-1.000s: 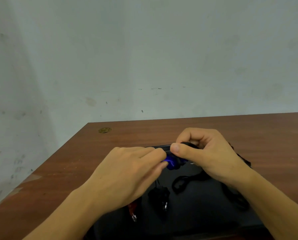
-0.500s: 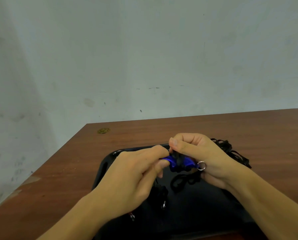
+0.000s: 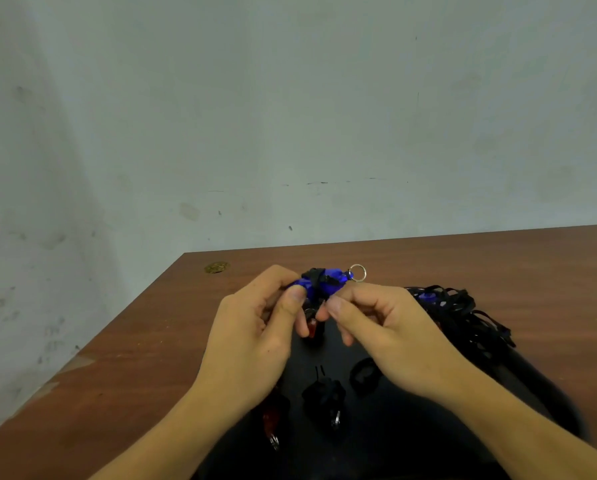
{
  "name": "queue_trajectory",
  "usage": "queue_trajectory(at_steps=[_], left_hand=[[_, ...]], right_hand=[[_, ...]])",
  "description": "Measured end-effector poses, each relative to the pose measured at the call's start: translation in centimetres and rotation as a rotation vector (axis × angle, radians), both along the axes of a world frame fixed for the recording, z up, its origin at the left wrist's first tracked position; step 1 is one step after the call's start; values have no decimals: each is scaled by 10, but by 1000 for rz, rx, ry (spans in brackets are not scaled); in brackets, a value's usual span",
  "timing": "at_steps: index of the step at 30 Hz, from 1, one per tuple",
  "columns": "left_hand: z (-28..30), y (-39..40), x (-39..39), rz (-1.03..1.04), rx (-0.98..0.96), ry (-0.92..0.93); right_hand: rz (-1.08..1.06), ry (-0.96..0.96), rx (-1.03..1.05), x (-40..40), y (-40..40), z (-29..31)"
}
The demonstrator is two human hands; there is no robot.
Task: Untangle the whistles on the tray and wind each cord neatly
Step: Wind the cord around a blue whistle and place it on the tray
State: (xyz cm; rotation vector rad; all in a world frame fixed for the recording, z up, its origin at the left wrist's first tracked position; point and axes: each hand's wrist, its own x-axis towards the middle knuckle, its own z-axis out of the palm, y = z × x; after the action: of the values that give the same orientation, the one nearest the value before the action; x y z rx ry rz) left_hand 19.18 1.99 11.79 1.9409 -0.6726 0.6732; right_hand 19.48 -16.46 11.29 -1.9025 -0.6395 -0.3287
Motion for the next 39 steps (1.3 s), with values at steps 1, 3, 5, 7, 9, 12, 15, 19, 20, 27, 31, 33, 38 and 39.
queue_trajectory(at_steps=[1,3,5,7,9,12,15,19,20,27,31,33,38,39], left_hand=[[-2,0,1,17,-2,7],[-4,1,5,47,-29,21],[-3,3,7,75,-36,53],[-2,5,10,125,-6,38],[-1,6,9,182,62,0],[-1,7,9,280,196,-63],[-2,11,11,374,302,-62],[-1,14,11,449,475,-23],[0,15,11,469,521,-26],[4,8,-2,267,699,-255],[8,3,-10,123,616,-274],[8,4,-10,44,556,-237],[1,4,-9,-126,366,-113],[1,3,-10,-163,310,-74]], right_hand=[[-19,-21,-28,0,0,-2],[-43,-66,-84,1,0,-3],[-68,-83,-151,-3,2,1],[-89,-97,-200,-5,2,5],[-101,-112,-231,-6,4,7],[-105,-124,-213,-9,4,7],[-113,-149,-204,-10,2,6],[-122,-256,-245,-10,-2,7],[-119,-283,-250,-10,-2,8],[-148,-250,57,-8,-10,16],[-108,-109,135,-4,-17,17],[-27,10,162,-2,-18,18],[101,234,252,1,-19,13],[117,261,280,1,-19,12]])
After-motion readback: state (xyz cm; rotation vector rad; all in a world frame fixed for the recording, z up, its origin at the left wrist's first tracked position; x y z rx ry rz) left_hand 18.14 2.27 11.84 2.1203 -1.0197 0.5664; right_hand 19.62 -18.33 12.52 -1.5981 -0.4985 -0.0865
